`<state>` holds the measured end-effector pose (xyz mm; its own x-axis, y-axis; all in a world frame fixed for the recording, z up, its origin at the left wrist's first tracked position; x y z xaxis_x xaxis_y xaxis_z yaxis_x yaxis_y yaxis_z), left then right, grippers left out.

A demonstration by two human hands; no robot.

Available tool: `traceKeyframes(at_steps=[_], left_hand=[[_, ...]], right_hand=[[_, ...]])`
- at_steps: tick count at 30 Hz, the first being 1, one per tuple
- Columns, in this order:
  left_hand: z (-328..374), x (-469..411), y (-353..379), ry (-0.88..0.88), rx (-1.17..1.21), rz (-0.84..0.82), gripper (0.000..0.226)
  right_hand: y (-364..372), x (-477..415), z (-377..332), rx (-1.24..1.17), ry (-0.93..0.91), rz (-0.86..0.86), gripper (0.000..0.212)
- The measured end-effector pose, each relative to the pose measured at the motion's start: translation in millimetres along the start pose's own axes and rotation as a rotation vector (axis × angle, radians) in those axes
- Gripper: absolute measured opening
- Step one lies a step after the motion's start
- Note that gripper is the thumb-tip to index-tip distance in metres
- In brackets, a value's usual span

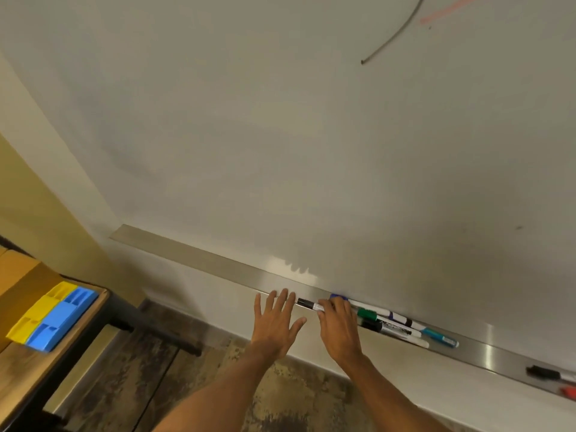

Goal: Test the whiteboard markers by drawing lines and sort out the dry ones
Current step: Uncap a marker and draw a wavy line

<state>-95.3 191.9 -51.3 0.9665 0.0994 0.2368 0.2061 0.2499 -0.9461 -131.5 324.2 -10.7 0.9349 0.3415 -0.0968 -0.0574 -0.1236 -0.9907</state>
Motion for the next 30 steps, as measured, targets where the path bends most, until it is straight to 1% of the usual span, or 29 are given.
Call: traceKeyframes(at_steps=[1,3,6,10,13,15,16,19,21,23,25,26,28,30], left_hand=[[-2,-1,-3,0.022,-0.002,-0.008,0.077],[-5,-2,-11,0.085,-0.002,-0.001,0.068],[-12,-3,-20,0.172,0.001,0.026,0.062],[-18,-5,-38,0.307,0.061,0.090,0.052],[-22,-3,-60,0.408,0.105,0.184,0.027],[-25,-2,-75,0.438,0.093,0.255,0.013],[-25,0,-81,0.460,0.084,0.268,0.015],[-18,10,-98,0.544,0.055,0.335,0.027],[-16,13,-99,0.548,0.032,0.300,0.029],[-15,15,-93,0.533,-0.052,0.229,0.025],[-16,19,-92,0.543,-0.154,0.238,0.017],[-16,21,-90,0.557,-0.192,0.239,0.017],[-15,26,-93,0.590,-0.229,0.258,0.019],[-15,31,-100,0.605,-0.238,0.296,0.018]], right_hand=[[-1,-2,-1,-0.004,0.014,0.011,0.033],[0,-5,-4,0.001,0.041,-0.002,0.037],[-1,-5,-13,0.003,0.063,-0.022,0.044],[-12,-8,-40,0.007,0.024,-0.038,0.041],[-22,-9,-60,0.024,-0.025,-0.020,0.038],[-33,-9,-71,0.037,-0.055,0.010,0.028],[-38,-8,-77,0.017,-0.072,0.008,0.024],[-42,-7,-88,-0.101,-0.072,-0.075,0.032],[-43,-6,-91,-0.122,-0.063,-0.104,0.031],[-45,-3,-92,-0.110,-0.085,-0.105,0.029],[-48,1,-94,-0.082,-0.129,-0.095,0.030],[-51,2,-94,-0.081,-0.147,-0.090,0.032],[-56,3,-96,-0.099,-0.158,-0.092,0.038],[-61,3,-96,-0.072,-0.161,-0.053,0.052]])
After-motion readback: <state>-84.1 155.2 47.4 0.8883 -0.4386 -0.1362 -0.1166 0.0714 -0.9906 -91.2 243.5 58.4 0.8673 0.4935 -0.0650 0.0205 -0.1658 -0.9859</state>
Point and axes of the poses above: each hand's wrist, its own x-axis away from the middle knuckle, its own y-axis out of the palm, z = x × y, the point moved 9 cm from there along -x, towards the middle knuckle, and after that the axes turned 7 degrees about x, right-handed, at the moved point
